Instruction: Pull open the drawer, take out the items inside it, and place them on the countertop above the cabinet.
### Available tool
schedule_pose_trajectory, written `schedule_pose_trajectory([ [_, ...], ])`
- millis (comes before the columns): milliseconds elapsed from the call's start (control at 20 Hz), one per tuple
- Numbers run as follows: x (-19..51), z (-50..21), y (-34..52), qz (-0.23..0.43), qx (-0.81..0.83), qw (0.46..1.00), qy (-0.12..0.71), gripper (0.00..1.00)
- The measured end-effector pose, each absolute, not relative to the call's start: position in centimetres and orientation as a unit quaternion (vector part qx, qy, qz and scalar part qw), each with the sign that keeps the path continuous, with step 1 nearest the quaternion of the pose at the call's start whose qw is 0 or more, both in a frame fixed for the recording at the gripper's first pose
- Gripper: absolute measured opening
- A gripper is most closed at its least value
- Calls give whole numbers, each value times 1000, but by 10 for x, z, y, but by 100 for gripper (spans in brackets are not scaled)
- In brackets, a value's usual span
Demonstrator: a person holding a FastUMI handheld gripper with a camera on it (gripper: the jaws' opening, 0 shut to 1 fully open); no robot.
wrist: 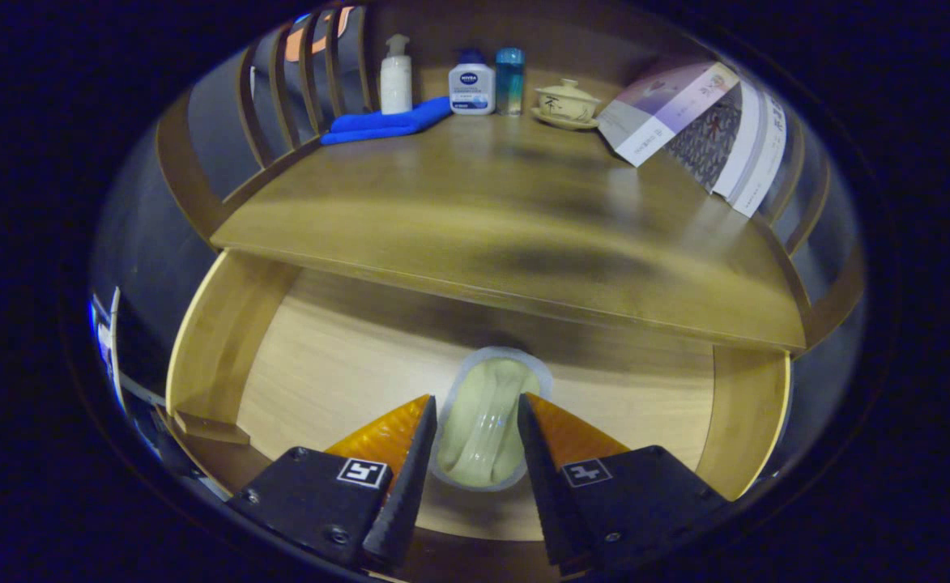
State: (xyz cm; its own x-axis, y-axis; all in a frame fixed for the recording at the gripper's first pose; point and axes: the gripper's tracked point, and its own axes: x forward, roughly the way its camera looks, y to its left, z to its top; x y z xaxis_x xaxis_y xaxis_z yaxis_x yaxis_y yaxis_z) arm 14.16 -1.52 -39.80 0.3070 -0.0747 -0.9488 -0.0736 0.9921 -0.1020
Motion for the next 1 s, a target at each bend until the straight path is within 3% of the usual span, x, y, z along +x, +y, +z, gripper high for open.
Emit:
schedule_pose_trajectory([
  [250, 141, -411, -20, -12, -73, 782, 619, 52],
  [550, 141, -411, -25, -23, -63, 778, 624, 30],
  [600, 140, -411, -25, -22, -58, 778, 625, 23],
  [1000, 130, -370, -35, -28, -50, 795, 604, 18],
])
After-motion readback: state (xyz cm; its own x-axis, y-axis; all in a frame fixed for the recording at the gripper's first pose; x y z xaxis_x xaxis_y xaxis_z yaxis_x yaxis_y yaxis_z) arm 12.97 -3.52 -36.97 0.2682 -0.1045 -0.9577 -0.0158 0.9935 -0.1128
